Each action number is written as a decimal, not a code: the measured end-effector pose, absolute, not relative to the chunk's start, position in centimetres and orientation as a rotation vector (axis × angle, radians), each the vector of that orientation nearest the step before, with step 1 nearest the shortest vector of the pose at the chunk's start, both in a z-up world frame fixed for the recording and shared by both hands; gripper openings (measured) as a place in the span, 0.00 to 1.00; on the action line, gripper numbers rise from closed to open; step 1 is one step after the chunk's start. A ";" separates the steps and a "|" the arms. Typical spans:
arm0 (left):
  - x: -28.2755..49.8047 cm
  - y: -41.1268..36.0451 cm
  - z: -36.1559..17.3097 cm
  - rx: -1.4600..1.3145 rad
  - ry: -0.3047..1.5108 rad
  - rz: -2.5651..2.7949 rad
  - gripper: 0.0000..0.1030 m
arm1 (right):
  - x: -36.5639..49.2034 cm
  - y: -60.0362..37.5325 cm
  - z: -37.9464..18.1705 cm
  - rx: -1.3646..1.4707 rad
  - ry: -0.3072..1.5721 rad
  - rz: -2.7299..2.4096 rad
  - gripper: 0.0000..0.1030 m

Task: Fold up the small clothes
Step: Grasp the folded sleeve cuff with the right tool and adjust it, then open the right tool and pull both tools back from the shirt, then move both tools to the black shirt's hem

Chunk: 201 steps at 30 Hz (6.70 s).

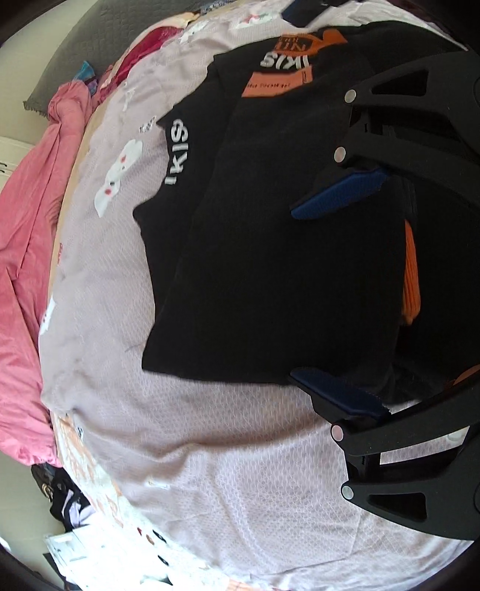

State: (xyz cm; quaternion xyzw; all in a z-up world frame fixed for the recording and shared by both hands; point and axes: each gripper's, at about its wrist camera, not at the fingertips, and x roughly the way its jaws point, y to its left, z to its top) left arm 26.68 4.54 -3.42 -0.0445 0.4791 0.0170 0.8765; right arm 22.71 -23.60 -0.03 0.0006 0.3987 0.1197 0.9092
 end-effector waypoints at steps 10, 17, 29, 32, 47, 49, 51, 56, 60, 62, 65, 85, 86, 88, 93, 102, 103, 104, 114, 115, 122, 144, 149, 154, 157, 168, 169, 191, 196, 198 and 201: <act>25.9 6.7 -2.9 -0.156 0.985 0.043 0.75 | 22.8 -22.8 -3.9 0.009 0.950 0.222 0.41; 24.8 6.2 -1.2 -0.133 0.941 0.035 0.75 | 22.0 -22.8 -3.3 0.017 0.930 0.215 0.46; 23.2 4.9 0.2 -0.084 0.899 0.003 0.76 | 20.6 -23.4 -2.1 0.070 0.901 0.218 0.61; 22.8 4.6 0.5 -0.073 0.890 0.001 0.80 | 20.4 -23.6 -1.6 0.084 0.892 0.217 0.66; 21.3 4.3 2.0 -0.097 0.848 -0.030 0.91 | 19.1 -23.7 0.4 0.076 0.836 0.162 0.90; 20.9 4.1 2.4 -0.094 0.837 -0.034 0.91 | 18.7 -23.8 0.7 0.078 0.825 0.151 0.93; 20.6 4.0 2.6 -0.090 0.828 -0.035 0.91 | 18.4 -24.0 1.0 0.090 0.818 0.151 0.93; 19.7 4.3 3.2 -0.110 0.814 -0.040 0.91 | 17.7 -24.0 1.6 0.088 0.810 0.152 0.93; 19.2 4.5 3.5 -0.126 0.801 -0.036 0.91 | 17.3 -23.9 2.1 0.081 0.806 0.154 0.93; 18.9 4.6 3.5 -0.128 0.800 -0.036 0.91 | 17.0 -23.9 2.5 0.077 0.798 0.156 0.93; 18.6 4.4 3.7 -0.123 0.799 -0.043 0.91 | 16.7 -23.8 2.9 0.078 0.788 0.157 0.94; 14.2 2.7 4.9 -0.065 0.746 -0.072 0.91 | 14.0 -23.2 4.4 0.083 0.757 0.181 0.95; 14.0 2.6 4.9 -0.063 0.745 -0.074 0.91 | 13.9 -23.2 4.4 0.084 0.757 0.179 0.95; 13.7 2.4 5.0 -0.057 0.743 -0.078 0.91 | 13.7 -23.4 4.4 0.087 0.757 0.181 0.95; 13.0 2.0 5.0 -0.042 0.740 -0.080 0.91 | 13.2 -23.5 4.3 0.087 0.760 0.174 0.95; 11.7 1.9 5.2 -0.027 0.735 -0.076 0.91 | 11.9 -24.0 4.5 0.087 0.753 0.176 0.95; 11.5 1.9 5.1 -0.027 0.736 -0.075 0.91 | 11.7 -24.0 4.5 0.085 0.754 0.175 0.95; 11.4 1.9 5.1 -0.026 0.736 -0.074 0.91 | 11.6 -23.9 4.5 0.084 0.754 0.178 0.95; 10.2 2.3 5.3 -0.018 0.740 -0.071 0.91 | 10.1 -24.0 4.8 0.083 0.742 0.188 0.95; 10.1 2.4 5.3 -0.021 0.741 -0.071 0.91 | 10.0 -24.1 4.9 0.085 0.741 0.188 0.95; 9.4 2.6 4.8 -0.012 0.759 -0.065 0.91 | 9.5 -24.3 5.1 0.091 0.736 0.190 0.95; 6.6 3.6 2.3 0.025 0.839 -0.046 0.91 | 6.6 -24.6 2.7 0.054 0.800 0.206 0.95; 6.0 4.6 1.2 0.015 0.866 -0.031 0.91 | 5.8 -25.2 1.8 0.043 0.823 0.202 0.95; 5.4 5.4 0.0 0.004 0.900 -0.014 0.91 | 4.9 -26.5 1.0 0.055 0.840 0.179 0.95; 5.0 5.7 0.0 -0.005 0.900 -0.013 0.91 | 4.5 -27.0 0.6 0.047 0.849 0.166 0.95; 4.1 6.5 -0.4 -0.008 0.926 0.001 0.91 | 2.9 -28.4 0.0 0.041 0.868 0.144 0.95; 4.0 6.5 -0.5 -0.007 0.935 0.003 0.91 | 2.8 -28.5 -0.1 0.041 0.870 0.144 0.95; 3.1 8.3 -2.4 -0.068 1.072 -0.059 0.91 | 0.2 -33.3 -2.3 0.175 0.934 0.174 0.94; 3.0 9.1 -2.5 -0.103 1.085 -0.078 0.91 | 0.1 -33.1 -3.1 0.182 0.949 0.205 0.82; 3.1 9.4 -2.7 -0.129 1.092 -0.085 0.90 | 0.4 -33.0 -3.3 0.187 0.953 0.212 0.79; 3.2 9.7 -3.1 -0.160 1.109 -0.102 0.73 | 0.7 -32.9 -3.9 0.198 0.960 0.220 0.75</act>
